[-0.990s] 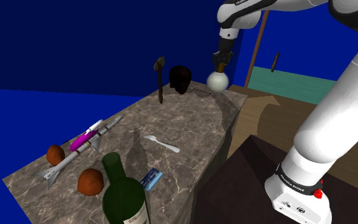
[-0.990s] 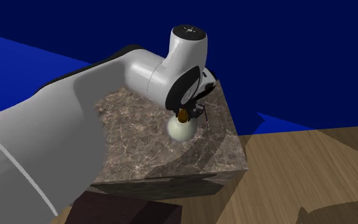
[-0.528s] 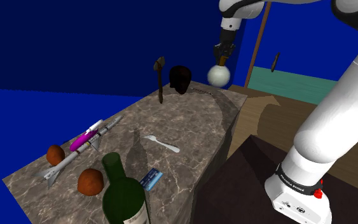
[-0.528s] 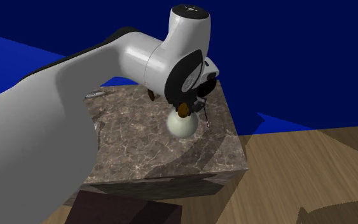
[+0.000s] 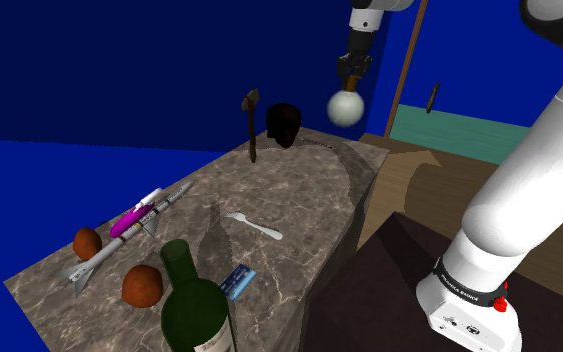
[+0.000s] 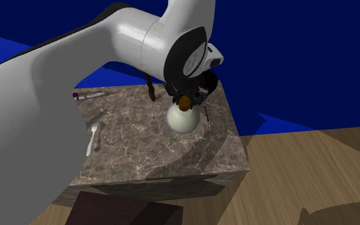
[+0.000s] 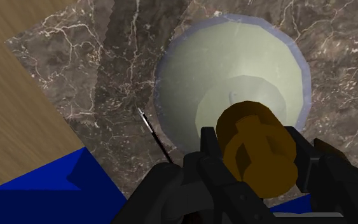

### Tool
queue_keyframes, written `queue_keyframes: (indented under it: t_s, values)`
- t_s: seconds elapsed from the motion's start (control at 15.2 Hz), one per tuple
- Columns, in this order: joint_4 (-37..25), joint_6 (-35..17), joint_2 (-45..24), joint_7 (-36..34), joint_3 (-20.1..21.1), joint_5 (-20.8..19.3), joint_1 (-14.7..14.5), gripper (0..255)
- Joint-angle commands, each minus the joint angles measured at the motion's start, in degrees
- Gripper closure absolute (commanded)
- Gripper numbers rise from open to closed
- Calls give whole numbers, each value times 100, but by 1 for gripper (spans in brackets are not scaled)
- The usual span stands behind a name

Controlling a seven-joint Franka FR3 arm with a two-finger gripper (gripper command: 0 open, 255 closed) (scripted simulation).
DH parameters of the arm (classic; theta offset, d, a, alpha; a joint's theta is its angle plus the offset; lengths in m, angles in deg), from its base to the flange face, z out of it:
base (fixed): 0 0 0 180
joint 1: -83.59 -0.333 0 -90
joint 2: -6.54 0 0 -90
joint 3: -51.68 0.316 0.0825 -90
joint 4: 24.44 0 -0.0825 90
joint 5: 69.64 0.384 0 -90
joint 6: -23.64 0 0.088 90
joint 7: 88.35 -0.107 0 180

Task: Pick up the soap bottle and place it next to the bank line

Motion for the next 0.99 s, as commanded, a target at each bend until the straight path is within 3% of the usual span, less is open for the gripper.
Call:
queue_keyframes:
  t_s: [0.0, 0.46, 0.92]
  values:
    - [-164, 162, -2, 7, -6, 0, 5, 255]
    - [-749, 667, -85, 0, -13, 18, 8, 255]
    - [-224, 554, 373, -1004, 549, -92, -425, 255]
